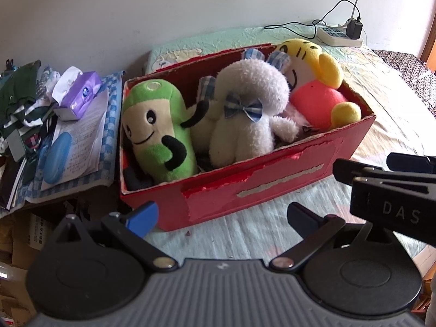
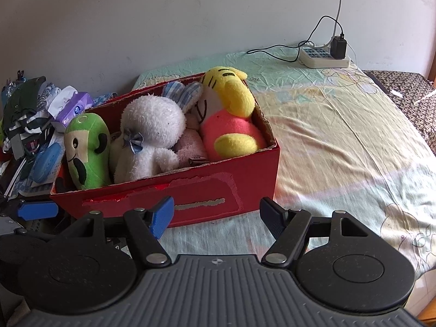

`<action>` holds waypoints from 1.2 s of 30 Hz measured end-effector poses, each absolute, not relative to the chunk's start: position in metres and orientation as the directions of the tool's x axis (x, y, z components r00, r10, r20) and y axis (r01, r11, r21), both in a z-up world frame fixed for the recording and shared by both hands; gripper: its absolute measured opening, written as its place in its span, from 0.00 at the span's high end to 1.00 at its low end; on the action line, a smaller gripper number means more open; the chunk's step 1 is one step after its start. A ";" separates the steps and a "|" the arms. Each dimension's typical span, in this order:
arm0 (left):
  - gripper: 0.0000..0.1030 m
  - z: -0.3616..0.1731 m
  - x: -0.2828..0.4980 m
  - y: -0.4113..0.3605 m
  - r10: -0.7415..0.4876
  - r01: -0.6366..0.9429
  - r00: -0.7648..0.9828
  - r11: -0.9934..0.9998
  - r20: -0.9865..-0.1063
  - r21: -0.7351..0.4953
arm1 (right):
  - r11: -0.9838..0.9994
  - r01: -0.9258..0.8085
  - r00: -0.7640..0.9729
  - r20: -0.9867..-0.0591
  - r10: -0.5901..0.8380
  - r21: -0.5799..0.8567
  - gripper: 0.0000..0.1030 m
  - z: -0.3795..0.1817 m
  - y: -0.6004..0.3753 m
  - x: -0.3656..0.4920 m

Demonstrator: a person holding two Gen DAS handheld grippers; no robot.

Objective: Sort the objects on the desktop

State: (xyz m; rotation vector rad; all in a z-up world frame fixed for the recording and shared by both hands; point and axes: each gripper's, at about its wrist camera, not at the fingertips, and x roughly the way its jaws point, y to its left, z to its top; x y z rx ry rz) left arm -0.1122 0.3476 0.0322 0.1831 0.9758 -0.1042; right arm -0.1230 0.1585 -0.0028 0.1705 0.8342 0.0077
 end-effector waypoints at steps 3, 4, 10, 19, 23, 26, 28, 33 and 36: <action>0.02 0.033 -0.110 0.346 -0.001 0.168 0.558 0.979 -0.830 0.112 | 0.987 0.064 0.673 -0.736 0.068 0.149 0.29 -0.001 0.157 -0.121; 0.02 0.034 -0.109 0.346 -0.003 0.167 0.556 0.980 -0.831 0.108 | 0.988 0.065 0.669 -0.741 0.062 0.141 0.29 -0.001 0.157 -0.120; 0.02 0.042 -0.107 0.345 -0.005 0.164 0.568 0.981 -0.823 0.108 | 0.989 0.081 0.664 -0.747 0.042 0.127 0.29 0.002 0.155 -0.115; 0.02 0.051 -0.096 0.347 -0.017 0.172 0.577 0.980 -0.816 0.101 | 0.989 0.102 0.680 -0.733 0.011 0.109 0.29 0.010 0.155 -0.105; 0.02 0.059 -0.090 0.348 -0.019 0.165 0.596 0.981 -0.803 0.099 | 0.986 0.116 0.690 -0.724 0.009 0.123 0.29 0.016 0.151 -0.100; 0.02 0.061 -0.085 0.346 -0.017 0.162 0.604 0.982 -0.797 0.101 | 0.983 0.123 0.702 -0.713 0.009 0.134 0.29 0.021 0.149 -0.097; 0.02 0.060 -0.080 0.346 -0.025 0.163 0.606 0.982 -0.795 0.093 | 0.982 0.125 0.707 -0.707 0.012 0.142 0.29 0.023 0.147 -0.094; 0.02 0.055 -0.066 0.348 0.005 0.131 0.611 0.986 -0.791 0.107 | 0.977 0.141 0.721 -0.693 0.007 0.157 0.29 0.026 0.140 -0.083; 0.02 0.053 -0.062 0.350 0.010 0.113 0.607 0.989 -0.794 0.098 | 0.977 0.144 0.729 -0.685 0.003 0.158 0.29 0.027 0.137 -0.079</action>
